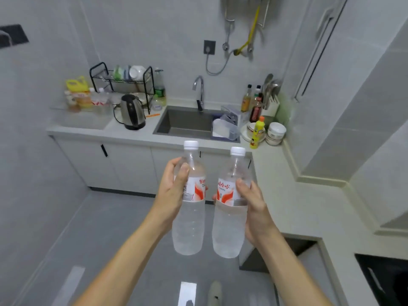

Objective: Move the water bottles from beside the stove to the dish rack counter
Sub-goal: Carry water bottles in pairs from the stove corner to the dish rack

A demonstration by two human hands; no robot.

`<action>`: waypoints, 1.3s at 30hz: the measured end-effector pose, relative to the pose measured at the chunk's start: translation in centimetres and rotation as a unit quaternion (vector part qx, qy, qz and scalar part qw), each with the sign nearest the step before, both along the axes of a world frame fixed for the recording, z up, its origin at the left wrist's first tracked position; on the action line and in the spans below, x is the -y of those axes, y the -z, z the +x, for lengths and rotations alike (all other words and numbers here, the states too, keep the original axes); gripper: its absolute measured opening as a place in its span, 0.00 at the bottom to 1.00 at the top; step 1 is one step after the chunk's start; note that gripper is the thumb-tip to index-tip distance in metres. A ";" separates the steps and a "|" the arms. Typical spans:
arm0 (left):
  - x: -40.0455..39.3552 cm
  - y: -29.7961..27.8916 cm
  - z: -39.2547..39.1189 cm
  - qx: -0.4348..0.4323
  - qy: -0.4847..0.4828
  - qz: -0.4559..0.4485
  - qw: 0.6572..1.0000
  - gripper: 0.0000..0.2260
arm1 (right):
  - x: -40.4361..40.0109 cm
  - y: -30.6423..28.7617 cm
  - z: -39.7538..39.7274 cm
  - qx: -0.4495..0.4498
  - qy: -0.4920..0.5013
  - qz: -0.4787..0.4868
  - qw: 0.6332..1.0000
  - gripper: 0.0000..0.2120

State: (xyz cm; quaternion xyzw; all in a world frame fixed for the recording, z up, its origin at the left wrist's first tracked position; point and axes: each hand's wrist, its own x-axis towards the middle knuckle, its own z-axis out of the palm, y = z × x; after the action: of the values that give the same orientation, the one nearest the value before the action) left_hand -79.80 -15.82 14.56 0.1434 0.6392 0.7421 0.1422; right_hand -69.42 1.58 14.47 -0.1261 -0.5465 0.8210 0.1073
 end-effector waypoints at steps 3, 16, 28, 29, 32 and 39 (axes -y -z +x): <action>2.3 0.6 -5.9 -0.005 -0.091 -0.031 0.995 0.38 | 0.9 1.4 -8.4 0.002 -0.066 -0.017 0.998 0.12; 15.8 0.5 -25.2 -0.002 -0.377 -0.035 0.925 0.33 | 12.7 1.5 -40.6 0.028 -0.321 0.010 0.946 0.42; 31.2 0.1 -51.1 -0.009 -0.393 -0.050 0.918 0.08 | 29.8 1.4 -65.9 0.028 -0.320 0.051 0.946 0.28; 32.3 0.0 -53.0 -0.018 -0.382 -0.054 0.922 0.09 | 30.7 1.2 -67.7 0.029 -0.316 0.049 0.947 0.24; 34.7 0.0 -58.4 -0.040 -0.366 -0.072 0.927 0.10 | 32.8 1.3 -72.4 0.035 -0.303 0.047 0.951 0.19; 38.3 1.0 -71.3 -0.063 -0.332 -0.089 0.937 0.13 | 36.6 2.1 -83.8 0.045 -0.270 0.072 0.959 0.39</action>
State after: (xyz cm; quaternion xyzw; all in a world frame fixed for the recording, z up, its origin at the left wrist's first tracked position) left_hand -151.08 -54.13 13.60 -0.0435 0.7215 0.6766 -0.1404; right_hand -153.19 -34.99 12.41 -0.0021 -0.6224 0.7710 -0.1345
